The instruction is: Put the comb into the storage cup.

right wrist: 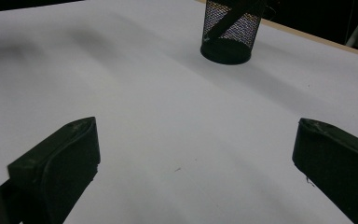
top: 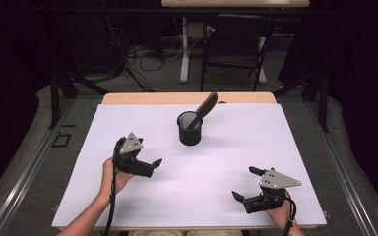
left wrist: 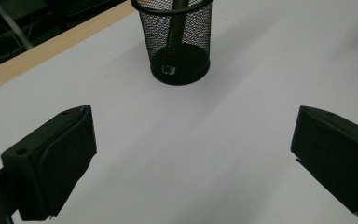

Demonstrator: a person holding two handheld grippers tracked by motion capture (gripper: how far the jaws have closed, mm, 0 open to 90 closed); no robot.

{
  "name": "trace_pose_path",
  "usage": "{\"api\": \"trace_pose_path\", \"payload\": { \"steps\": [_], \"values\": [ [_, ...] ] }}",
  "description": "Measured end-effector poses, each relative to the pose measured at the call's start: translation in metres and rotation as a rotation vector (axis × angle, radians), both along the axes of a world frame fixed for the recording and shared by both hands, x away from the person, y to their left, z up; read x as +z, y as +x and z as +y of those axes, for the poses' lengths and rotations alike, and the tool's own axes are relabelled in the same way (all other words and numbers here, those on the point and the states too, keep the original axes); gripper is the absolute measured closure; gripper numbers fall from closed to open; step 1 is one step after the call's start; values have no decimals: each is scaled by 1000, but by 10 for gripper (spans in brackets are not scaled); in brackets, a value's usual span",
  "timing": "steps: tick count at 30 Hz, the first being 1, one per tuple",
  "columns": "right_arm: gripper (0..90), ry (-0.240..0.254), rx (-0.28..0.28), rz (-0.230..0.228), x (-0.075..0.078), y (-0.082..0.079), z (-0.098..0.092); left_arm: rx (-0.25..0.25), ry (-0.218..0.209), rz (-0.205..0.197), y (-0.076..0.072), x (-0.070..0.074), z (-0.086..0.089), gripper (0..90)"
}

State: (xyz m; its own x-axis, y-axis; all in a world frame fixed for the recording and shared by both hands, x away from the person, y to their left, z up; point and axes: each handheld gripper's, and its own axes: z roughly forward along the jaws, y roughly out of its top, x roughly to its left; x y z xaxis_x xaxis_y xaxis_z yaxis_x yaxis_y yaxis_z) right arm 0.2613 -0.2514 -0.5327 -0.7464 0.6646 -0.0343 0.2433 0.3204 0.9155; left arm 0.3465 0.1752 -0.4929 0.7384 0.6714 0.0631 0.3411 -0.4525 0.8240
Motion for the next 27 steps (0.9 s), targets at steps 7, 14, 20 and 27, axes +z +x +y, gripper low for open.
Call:
{"api": "trace_pose_path", "payload": {
  "steps": [7,14,20,27],
  "values": [
    [3,-2,0,2,0,0,0,18,-12,-9,-14,-5,9,1],
    [3,0,-1,-1,0,0,0,35,-16,-2,-29,-12,20,1],
    [3,-1,-1,1,0,0,0,53,-26,-6,-35,-16,27,1],
    [3,-1,0,-1,0,0,0,68,-48,-14,-44,-21,35,1]
  ]
}}
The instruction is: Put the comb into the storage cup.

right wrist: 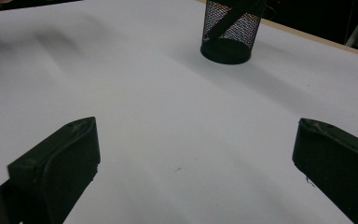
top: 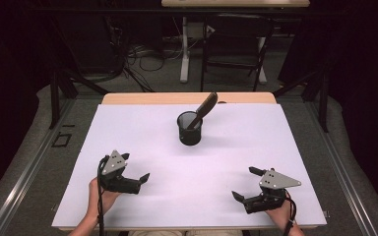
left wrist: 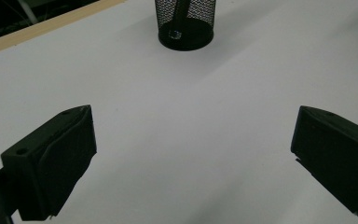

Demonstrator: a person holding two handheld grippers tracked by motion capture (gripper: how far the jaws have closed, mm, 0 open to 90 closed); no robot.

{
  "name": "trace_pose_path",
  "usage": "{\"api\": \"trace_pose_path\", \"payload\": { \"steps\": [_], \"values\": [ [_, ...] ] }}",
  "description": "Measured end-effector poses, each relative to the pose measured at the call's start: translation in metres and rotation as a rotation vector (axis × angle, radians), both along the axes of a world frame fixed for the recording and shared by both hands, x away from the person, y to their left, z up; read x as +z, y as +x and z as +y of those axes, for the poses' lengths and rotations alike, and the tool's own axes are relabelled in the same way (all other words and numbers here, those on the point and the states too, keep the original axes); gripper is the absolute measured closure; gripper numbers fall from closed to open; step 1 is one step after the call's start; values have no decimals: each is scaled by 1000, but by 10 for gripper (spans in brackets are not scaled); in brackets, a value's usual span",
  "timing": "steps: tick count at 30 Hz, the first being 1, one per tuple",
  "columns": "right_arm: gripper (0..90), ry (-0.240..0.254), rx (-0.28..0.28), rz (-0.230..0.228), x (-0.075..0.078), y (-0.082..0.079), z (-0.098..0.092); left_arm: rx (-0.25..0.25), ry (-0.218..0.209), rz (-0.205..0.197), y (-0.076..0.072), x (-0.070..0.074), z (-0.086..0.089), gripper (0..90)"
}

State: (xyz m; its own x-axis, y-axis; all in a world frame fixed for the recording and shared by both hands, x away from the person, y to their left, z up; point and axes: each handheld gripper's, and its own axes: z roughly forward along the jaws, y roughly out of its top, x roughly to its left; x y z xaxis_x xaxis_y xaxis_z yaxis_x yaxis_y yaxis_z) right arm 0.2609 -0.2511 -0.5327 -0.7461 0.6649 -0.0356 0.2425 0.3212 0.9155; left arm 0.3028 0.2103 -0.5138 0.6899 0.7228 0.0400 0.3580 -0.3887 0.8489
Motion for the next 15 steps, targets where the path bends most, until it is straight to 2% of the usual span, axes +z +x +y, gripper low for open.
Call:
{"api": "trace_pose_path", "payload": {
  "steps": [9,15],
  "values": [
    [3,-2,-1,1,0,0,0,30,-19,11,-11,-8,9,1],
    [3,-1,0,2,1,-1,0,58,-41,-9,-20,-10,16,0]
  ]
}}
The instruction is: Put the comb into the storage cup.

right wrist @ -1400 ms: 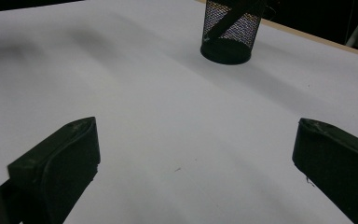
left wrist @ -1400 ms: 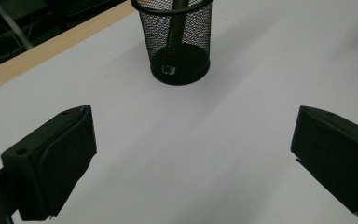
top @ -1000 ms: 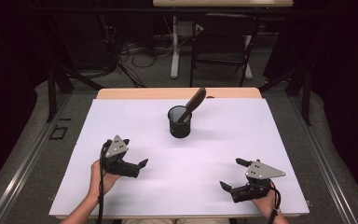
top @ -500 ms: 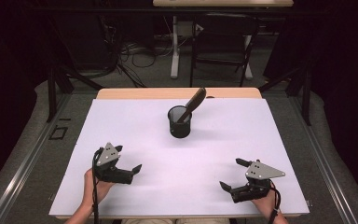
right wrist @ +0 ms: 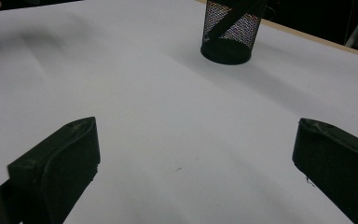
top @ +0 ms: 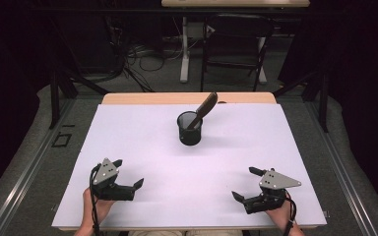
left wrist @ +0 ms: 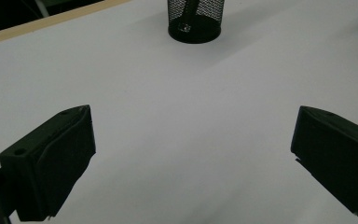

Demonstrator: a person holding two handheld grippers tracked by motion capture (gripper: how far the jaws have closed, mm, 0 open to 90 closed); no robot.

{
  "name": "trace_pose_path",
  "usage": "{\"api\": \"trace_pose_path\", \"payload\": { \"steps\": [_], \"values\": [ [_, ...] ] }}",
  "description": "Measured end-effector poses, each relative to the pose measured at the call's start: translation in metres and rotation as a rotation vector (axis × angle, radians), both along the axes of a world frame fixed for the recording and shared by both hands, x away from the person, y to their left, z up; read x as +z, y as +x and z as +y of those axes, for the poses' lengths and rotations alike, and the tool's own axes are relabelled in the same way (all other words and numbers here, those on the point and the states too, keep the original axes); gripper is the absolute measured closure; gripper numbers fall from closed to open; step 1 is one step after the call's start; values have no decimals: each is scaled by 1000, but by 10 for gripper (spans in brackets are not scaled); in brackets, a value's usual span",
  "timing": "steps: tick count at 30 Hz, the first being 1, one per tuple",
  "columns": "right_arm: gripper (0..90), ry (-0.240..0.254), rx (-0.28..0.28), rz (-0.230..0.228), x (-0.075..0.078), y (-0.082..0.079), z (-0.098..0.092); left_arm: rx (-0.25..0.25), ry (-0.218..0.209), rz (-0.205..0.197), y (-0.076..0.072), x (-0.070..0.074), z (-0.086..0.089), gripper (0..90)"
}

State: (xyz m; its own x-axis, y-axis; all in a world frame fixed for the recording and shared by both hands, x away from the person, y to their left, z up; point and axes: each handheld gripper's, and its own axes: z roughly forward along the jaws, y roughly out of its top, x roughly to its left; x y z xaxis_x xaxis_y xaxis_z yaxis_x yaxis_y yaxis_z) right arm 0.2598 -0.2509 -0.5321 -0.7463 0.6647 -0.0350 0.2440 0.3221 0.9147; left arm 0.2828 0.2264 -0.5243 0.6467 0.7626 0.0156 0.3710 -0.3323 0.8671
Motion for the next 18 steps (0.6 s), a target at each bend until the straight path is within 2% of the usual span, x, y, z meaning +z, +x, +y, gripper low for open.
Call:
{"api": "trace_pose_path", "payload": {
  "steps": [3,18],
  "values": [
    [3,0,0,-1,0,0,0,14,-14,1,-4,-1,3,0],
    [2,0,-3,2,0,0,-1,19,22,-2,-17,-8,8,0]
  ]
}}
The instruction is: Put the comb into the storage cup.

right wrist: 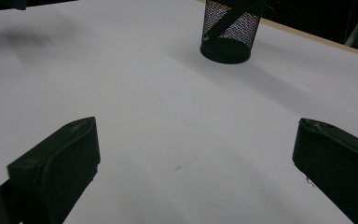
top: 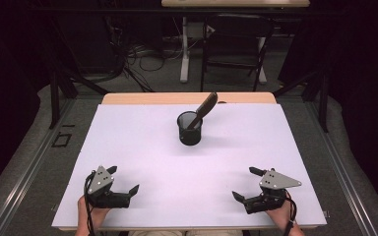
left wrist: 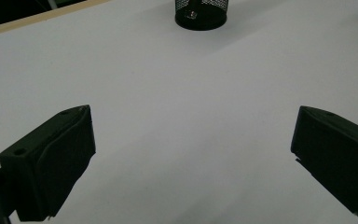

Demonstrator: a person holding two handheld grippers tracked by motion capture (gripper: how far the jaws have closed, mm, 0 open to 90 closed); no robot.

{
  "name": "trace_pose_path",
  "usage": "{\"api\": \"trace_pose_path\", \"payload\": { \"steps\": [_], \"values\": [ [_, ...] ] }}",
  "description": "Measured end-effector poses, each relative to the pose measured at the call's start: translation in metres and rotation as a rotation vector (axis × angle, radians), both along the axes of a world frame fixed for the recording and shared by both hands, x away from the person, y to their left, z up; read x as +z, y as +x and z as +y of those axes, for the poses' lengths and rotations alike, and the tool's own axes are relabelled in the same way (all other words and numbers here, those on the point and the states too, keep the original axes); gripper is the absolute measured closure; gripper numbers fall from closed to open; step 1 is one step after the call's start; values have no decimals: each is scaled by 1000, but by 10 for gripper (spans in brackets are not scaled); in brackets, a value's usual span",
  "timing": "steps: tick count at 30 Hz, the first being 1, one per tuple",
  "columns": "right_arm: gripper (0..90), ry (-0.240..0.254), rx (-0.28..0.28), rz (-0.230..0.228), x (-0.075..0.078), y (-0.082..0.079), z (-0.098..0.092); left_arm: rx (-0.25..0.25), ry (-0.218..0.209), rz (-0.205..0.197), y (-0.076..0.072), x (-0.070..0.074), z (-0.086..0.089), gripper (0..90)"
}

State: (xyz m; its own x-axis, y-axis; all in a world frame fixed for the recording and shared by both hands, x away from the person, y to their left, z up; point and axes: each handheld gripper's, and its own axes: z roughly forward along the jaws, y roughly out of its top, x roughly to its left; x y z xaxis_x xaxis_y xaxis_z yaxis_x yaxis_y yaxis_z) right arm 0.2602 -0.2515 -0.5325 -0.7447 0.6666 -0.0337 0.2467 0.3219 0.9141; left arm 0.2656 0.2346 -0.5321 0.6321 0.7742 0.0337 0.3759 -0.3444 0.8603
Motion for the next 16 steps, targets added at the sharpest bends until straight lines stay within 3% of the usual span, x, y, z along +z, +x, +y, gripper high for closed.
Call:
{"api": "trace_pose_path", "payload": {
  "steps": [8,16],
  "values": [
    [2,0,0,2,0,0,0,2,-2,12,-6,-3,3,0],
    [0,-1,-2,1,0,0,-1,-13,-18,21,-2,-4,3,0]
  ]
}}
